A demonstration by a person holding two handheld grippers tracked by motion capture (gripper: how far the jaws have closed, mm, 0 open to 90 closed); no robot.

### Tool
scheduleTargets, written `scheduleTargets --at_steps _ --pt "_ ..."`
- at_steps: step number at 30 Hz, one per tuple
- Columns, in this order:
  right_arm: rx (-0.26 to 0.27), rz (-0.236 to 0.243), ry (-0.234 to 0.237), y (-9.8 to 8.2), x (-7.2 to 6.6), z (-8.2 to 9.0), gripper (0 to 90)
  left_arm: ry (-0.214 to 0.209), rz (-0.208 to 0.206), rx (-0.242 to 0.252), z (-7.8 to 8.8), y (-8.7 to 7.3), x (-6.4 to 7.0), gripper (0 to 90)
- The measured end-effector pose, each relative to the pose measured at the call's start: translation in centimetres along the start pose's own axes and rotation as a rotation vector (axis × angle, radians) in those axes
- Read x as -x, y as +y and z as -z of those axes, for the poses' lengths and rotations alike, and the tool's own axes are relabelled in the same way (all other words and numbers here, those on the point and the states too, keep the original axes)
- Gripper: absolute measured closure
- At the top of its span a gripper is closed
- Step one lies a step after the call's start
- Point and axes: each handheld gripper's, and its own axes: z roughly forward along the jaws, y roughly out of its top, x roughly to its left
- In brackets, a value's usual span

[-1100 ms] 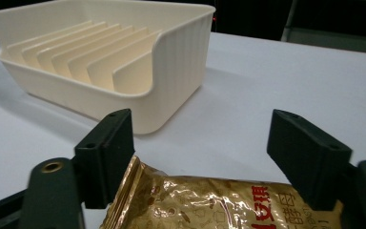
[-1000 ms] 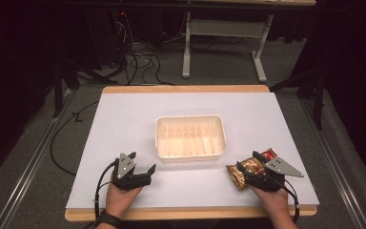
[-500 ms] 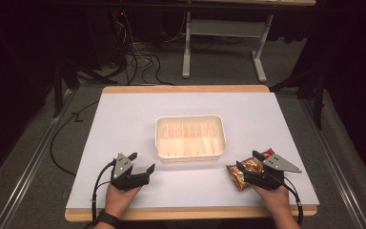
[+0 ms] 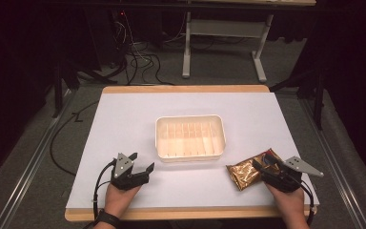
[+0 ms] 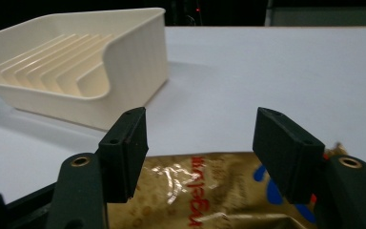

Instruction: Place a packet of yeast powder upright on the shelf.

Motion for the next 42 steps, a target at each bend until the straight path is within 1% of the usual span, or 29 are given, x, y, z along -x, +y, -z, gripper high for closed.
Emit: scheduleTargets --at_steps 1,2,3,4,6,7,8,10,11,12,13,16,17,19,20,21,24,27,29,31,32,33,34,36,37,38,39,40,42 --pt "-0.007 -0.005 -0.011 0.0 0.4 0.2 34.2 0.0 -0.001 0.0 0.0 0.0 0.0 24.0" --pt "-0.013 -0.008 -0.035 0.0 1.0 0.7 32.4 -0.003 -0.009 -0.008 -0.1 0.0 0.1 24.3" --pt "-0.013 -0.008 -0.035 0.0 1.0 0.7 32.4 -0.003 -0.009 -0.008 -0.1 0.0 0.1 24.2" --pt "-0.011 -0.021 -0.045 0.0 1.6 1.2 31.5 -0.003 -0.015 -0.008 -0.1 0.0 0.2 24.3" --pt "-0.011 -0.043 -0.055 -0.1 2.1 1.6 30.5 0.001 -0.017 -0.011 -0.1 0.0 0.2 24.3" --pt "-0.011 -0.043 -0.055 -0.1 2.1 1.6 30.5 0.001 -0.017 -0.011 -0.1 0.0 0.2 24.3" --pt "-0.017 -0.071 -0.068 -0.3 2.5 1.8 29.9 0.002 -0.013 -0.012 -0.1 0.1 0.2 24.4" --pt "-0.024 -0.094 -0.073 -0.5 3.0 2.0 27.6 0.002 -0.012 -0.014 -0.1 0.1 0.1 24.6" --pt "-0.024 -0.094 -0.073 -0.5 3.0 2.0 27.6 0.0 -0.011 -0.015 -0.2 0.1 0.1 24.6" --pt "-0.028 -0.122 -0.084 -0.7 3.5 2.3 26.2 -0.003 -0.013 -0.021 -0.2 0.1 0.1 25.0" --pt "-0.026 -0.135 -0.082 -0.8 3.8 2.4 25.5 -0.003 -0.013 -0.02 -0.2 0.1 0.1 25.1" --pt "-0.025 -0.156 -0.088 -0.9 4.2 2.6 24.9 -0.005 -0.012 -0.021 -0.2 0.1 0.1 25.3" --pt "-0.029 -0.182 -0.096 -1.0 4.6 2.7 24.2 -0.006 -0.012 -0.021 -0.2 0.1 0.1 25.3" --pt "-0.033 -0.233 -0.092 -1.2 5.0 2.8 24.4 -0.006 -0.012 -0.021 -0.2 0.1 0.1 25.4" --pt "-0.034 -0.249 -0.092 -1.4 5.3 2.8 24.7 -0.007 -0.013 -0.022 -0.2 0.1 0.1 25.5" --pt "-0.034 -0.249 -0.092 -1.4 5.3 2.8 24.7 -0.007 -0.013 -0.022 -0.2 0.1 0.1 25.4" --pt "-0.036 -0.314 -0.094 -1.7 6.0 3.0 26.5 -0.009 -0.014 -0.022 -0.2 0.1 0.1 25.5" --pt "-0.039 -0.33 -0.096 -1.8 6.3 3.0 26.8 -0.008 -0.017 -0.019 -0.2 0.1 0.1 25.5" --pt "-0.043 -0.382 -0.08 -2.1 6.6 2.9 26.9 -0.007 -0.019 -0.019 -0.2 0.1 0.2 25.5" --pt "-0.046 -0.407 -0.075 -2.2 6.9 2.9 27.5 -0.008 -0.022 -0.021 -0.2 0.1 0.2 25.5" --pt "-0.046 -0.407 -0.075 -2.2 6.9 2.9 27.5 -0.008 -0.022 -0.021 -0.2 0.1 0.2 25.5" --pt "-0.053 -0.436 -0.069 -2.3 7.1 2.9 28.9 -0.008 -0.024 -0.02 -0.2 0.1 0.2 25.5" --pt "-0.053 -0.436 -0.069 -2.3 7.1 2.9 28.9 -0.008 -0.024 -0.02 -0.2 0.1 0.2 25.5" --pt "-0.061 -0.46 -0.07 -2.5 7.3 2.9 29.9 -0.007 -0.031 -0.022 -0.2 0.1 0.3 25.5" --pt "-0.075 -0.502 -0.062 -2.6 7.4 2.8 30.6 -0.006 -0.035 -0.024 -0.3 0.1 0.3 25.6" --pt "-0.077 -0.501 -0.061 -2.6 7.5 2.8 31.3 -0.005 -0.039 -0.026 -0.3 0.1 0.4 25.6" --pt "-0.088 -0.52 -0.061 -2.7 7.7 2.7 32.1 -0.005 -0.039 -0.026 -0.3 0.1 0.4 25.5" --pt "-0.088 -0.52 -0.061 -2.7 7.7 2.7 32.1 -0.004 -0.044 -0.027 -0.3 0.1 0.4 25.5" --pt "-0.11 -0.557 -0.04 -2.9 7.9 2.5 34.9 -0.002 -0.06 -0.036 -0.4 0.1 0.6 25.5"
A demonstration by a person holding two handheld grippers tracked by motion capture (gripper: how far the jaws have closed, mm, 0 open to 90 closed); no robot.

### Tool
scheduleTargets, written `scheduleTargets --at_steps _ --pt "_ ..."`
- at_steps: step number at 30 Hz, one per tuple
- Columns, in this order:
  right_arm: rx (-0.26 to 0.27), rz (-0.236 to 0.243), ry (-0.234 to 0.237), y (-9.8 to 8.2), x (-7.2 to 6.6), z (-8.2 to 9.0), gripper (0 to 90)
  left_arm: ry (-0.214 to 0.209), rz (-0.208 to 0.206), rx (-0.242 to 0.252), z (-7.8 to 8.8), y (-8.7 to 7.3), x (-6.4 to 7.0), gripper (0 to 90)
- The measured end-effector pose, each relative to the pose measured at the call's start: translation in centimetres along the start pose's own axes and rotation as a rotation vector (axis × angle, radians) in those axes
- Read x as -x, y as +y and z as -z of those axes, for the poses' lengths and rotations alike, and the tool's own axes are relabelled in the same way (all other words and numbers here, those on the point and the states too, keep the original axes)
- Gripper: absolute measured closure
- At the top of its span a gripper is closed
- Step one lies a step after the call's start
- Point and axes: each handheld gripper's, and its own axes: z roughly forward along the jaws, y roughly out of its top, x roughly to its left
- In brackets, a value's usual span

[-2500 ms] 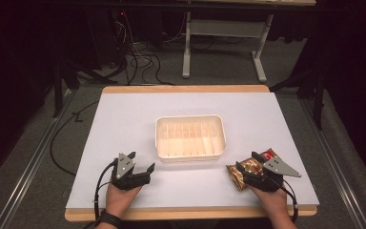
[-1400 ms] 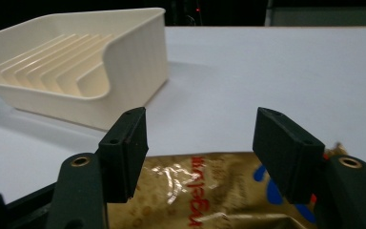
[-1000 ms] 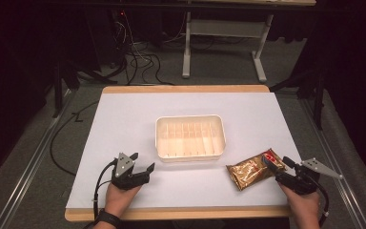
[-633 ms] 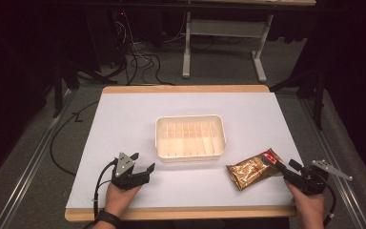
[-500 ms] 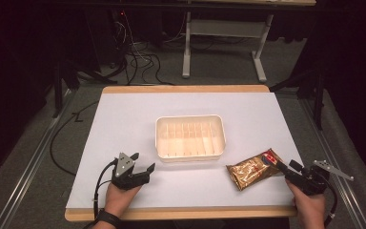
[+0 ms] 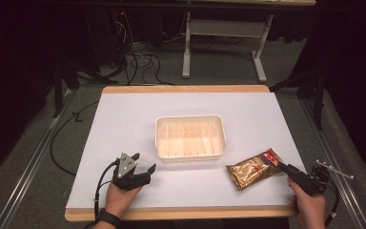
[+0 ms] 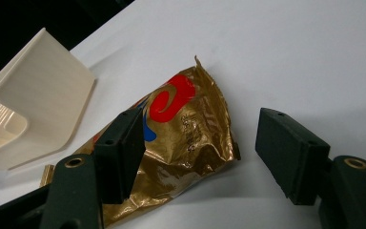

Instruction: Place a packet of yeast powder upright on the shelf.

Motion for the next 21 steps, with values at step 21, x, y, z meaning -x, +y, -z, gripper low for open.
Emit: scheduleTargets --at_steps 21 --pt "-0.054 -0.136 0.037 0.0 -0.3 -1.1 54.4 0.012 -0.052 -0.002 0.0 0.0 0.5 25.2"
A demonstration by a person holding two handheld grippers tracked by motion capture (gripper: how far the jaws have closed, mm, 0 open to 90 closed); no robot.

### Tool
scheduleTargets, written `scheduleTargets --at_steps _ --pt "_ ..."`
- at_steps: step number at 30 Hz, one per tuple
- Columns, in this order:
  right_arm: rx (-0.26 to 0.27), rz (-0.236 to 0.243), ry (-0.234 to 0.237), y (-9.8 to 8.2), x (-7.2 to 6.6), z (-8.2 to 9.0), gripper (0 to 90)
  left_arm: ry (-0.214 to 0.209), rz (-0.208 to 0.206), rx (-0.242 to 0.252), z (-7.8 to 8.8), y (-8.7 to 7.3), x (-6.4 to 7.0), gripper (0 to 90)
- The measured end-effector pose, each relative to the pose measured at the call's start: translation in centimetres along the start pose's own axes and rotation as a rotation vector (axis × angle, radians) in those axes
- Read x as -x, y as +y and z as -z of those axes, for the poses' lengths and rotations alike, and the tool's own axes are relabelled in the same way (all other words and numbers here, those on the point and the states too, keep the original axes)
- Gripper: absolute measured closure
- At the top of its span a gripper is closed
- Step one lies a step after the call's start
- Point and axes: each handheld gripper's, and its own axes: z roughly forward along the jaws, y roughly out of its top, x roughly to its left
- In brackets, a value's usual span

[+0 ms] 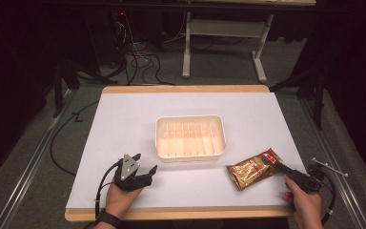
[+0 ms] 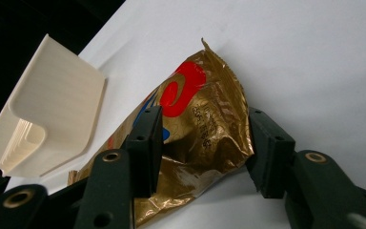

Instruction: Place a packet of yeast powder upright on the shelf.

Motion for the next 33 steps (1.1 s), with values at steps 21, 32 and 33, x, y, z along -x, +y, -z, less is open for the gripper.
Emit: scheduleTargets --at_steps 21,32,33 --pt "0.089 0.19 0.068 0.2 -2.5 1.5 89.3 -0.002 -0.008 -0.004 0.0 0.0 0.1 25.3" --pt "0.193 0.352 0.078 0.3 -6.5 3.3 90.0 -0.013 -0.001 0.005 0.1 0.0 0.0 25.2" --pt "0.212 0.369 0.081 0.3 -6.9 3.6 90.0 -0.012 -0.001 0.006 0.1 0.0 0.0 25.2"
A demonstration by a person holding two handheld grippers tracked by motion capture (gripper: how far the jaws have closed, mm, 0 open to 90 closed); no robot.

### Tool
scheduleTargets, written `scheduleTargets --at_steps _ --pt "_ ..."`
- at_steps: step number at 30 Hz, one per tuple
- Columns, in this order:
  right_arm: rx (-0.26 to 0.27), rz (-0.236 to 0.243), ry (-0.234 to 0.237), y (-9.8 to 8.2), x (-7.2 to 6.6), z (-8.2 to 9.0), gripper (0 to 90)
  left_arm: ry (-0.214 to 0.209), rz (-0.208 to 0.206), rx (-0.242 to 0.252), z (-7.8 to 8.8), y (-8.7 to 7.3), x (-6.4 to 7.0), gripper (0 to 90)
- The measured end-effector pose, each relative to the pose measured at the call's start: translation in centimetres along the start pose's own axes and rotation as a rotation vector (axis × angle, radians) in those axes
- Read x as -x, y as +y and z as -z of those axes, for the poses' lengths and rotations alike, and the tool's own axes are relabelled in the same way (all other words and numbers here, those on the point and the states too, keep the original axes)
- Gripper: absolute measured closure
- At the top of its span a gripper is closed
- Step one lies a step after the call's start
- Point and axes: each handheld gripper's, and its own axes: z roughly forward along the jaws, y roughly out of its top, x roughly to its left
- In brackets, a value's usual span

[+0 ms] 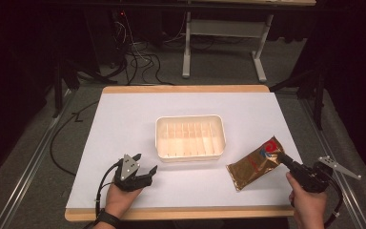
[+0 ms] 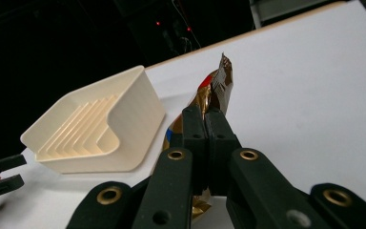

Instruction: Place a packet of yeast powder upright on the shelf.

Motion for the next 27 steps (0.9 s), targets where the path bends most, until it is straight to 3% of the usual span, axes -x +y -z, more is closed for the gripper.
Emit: scheduleTargets --at_steps 3,4,16,20,24,27 --pt "0.014 0.034 -0.011 0.2 -0.5 0.2 90.0 0.003 -0.001 0.001 0.0 0.0 0.0 25.2" --pt "0.031 0.066 -0.013 0.4 -1.0 0.3 90.0 0.004 0.0 0.004 0.0 0.0 0.0 25.2" --pt "0.102 0.108 0.02 2.1 -2.7 -0.4 90.0 -0.002 0.003 0.013 0.1 -0.1 0.0 25.2" --pt "0.116 0.116 0.01 2.9 -2.8 -0.8 90.0 -0.002 0.004 0.015 0.1 -0.1 0.0 25.2" --pt "0.136 0.173 -0.025 4.2 -3.2 -1.3 90.0 -0.004 0.001 0.016 0.2 -0.1 0.0 25.2" --pt "0.122 0.207 -0.03 4.1 -3.6 -2.0 89.9 -0.004 0.001 0.018 0.2 -0.1 0.0 25.2"
